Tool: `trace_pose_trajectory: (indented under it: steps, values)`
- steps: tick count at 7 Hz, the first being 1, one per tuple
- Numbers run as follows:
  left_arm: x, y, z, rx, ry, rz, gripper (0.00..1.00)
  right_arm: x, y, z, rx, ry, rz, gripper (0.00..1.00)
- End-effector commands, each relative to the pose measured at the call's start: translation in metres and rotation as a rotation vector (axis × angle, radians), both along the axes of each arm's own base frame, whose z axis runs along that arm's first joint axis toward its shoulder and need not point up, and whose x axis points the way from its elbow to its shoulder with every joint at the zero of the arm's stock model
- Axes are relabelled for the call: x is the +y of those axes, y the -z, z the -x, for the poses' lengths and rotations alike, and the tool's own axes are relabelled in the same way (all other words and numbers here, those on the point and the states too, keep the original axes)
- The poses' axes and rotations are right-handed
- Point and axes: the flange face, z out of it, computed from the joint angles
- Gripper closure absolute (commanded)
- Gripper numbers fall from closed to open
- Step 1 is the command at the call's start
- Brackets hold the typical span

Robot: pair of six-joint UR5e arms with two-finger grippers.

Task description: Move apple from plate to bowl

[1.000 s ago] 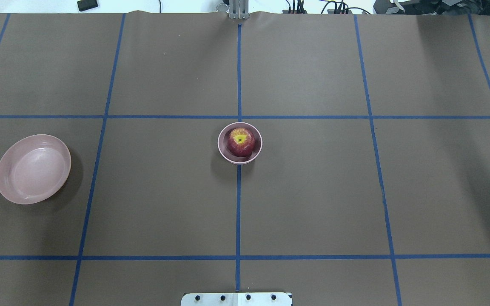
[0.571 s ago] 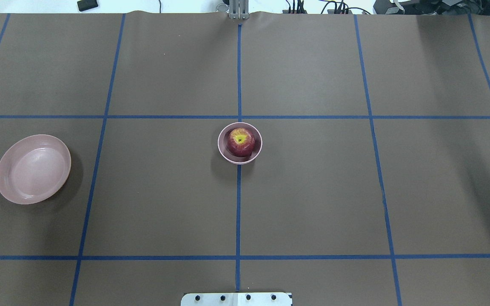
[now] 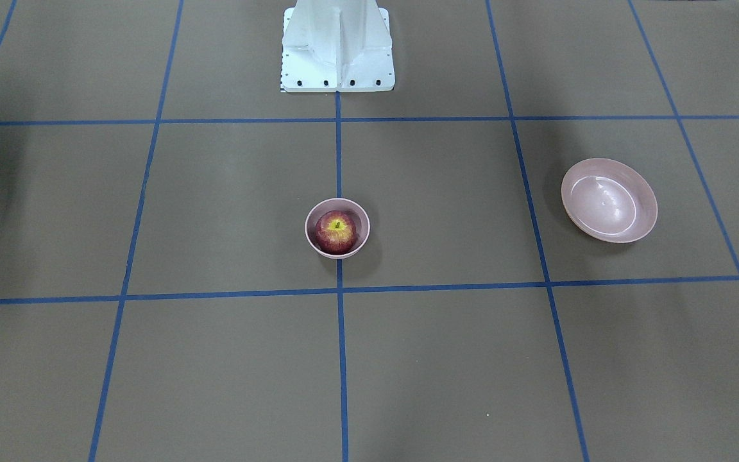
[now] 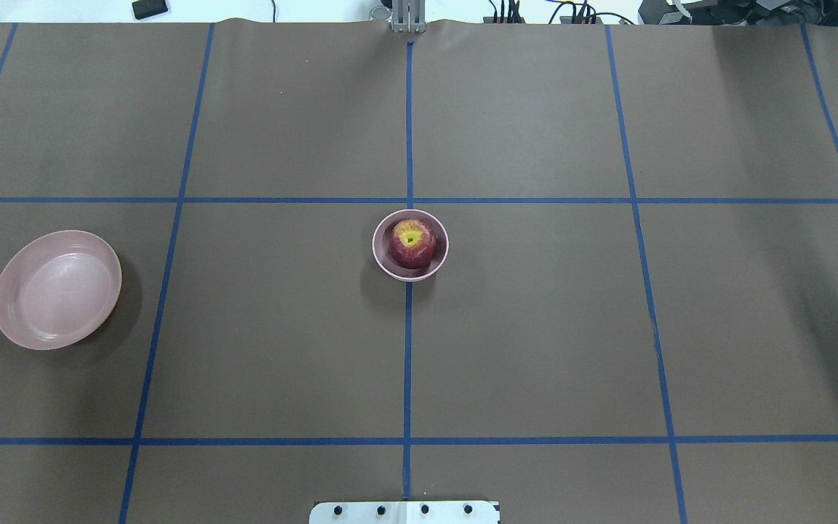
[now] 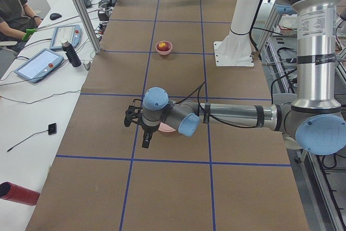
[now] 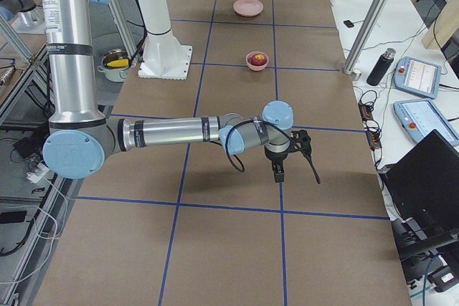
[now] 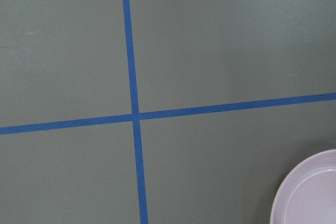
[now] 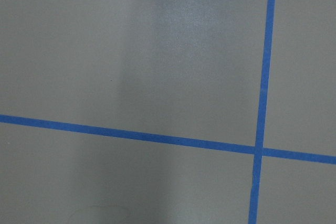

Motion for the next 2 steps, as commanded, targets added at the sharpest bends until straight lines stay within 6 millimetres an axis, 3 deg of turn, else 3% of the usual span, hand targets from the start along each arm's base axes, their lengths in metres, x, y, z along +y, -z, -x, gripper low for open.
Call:
trace_pose_trajectory:
  steps: [1, 2]
  values:
    - [0.001, 0.002, 0.0, 0.009, 0.003, -0.024, 0.02, -0.002, 0.001, 0.001, -0.002, -0.001, -0.003, 0.0]
    - [0.001, -0.012, 0.0, 0.002, -0.004, -0.008, 0.02, -0.003, 0.003, 0.001, -0.003, -0.001, -0.006, 0.0]
